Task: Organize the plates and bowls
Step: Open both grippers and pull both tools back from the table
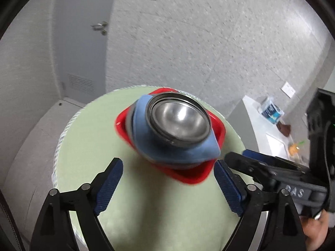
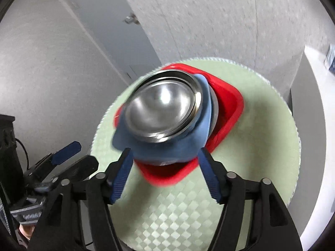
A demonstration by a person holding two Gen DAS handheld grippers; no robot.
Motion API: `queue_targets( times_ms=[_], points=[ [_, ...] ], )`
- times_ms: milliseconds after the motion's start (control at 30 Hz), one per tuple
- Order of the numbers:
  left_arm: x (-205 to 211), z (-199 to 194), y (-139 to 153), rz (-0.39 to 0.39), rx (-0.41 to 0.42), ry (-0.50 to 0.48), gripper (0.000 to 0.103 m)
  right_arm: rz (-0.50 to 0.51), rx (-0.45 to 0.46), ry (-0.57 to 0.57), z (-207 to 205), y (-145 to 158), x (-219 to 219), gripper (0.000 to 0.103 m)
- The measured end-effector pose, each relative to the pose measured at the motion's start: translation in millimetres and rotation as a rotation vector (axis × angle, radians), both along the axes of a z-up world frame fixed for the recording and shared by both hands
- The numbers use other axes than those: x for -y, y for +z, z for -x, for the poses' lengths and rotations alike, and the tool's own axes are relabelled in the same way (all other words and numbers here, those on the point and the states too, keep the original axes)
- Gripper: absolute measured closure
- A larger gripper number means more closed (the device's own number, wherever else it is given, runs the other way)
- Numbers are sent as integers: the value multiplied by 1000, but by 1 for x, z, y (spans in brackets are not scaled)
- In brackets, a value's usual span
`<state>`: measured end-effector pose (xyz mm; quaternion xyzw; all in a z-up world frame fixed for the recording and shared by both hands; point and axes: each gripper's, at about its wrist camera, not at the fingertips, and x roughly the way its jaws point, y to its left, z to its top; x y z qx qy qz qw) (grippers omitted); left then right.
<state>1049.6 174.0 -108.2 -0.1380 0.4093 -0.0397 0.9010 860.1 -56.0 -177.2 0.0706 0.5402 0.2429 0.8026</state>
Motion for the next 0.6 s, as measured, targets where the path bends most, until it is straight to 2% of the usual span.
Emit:
queue_targets(
  times_ms=[200,333,433,533,600],
  points=[
    [32,133,23,-56,85,94,9,0,132,19,71,29,27,29],
    [56,233,35,-64,135,141,6,-8,208,27,134,52,48,27],
    [71,295,44,-75,170,158,1,-5,257,23,177,71,61,19],
    [89,375,59,-107,224,163,1,-10,295,9,219,87,70,15],
    [94,411,66,-119,254,166,1,-26,328,-4,249,99,76,11]
  ],
)
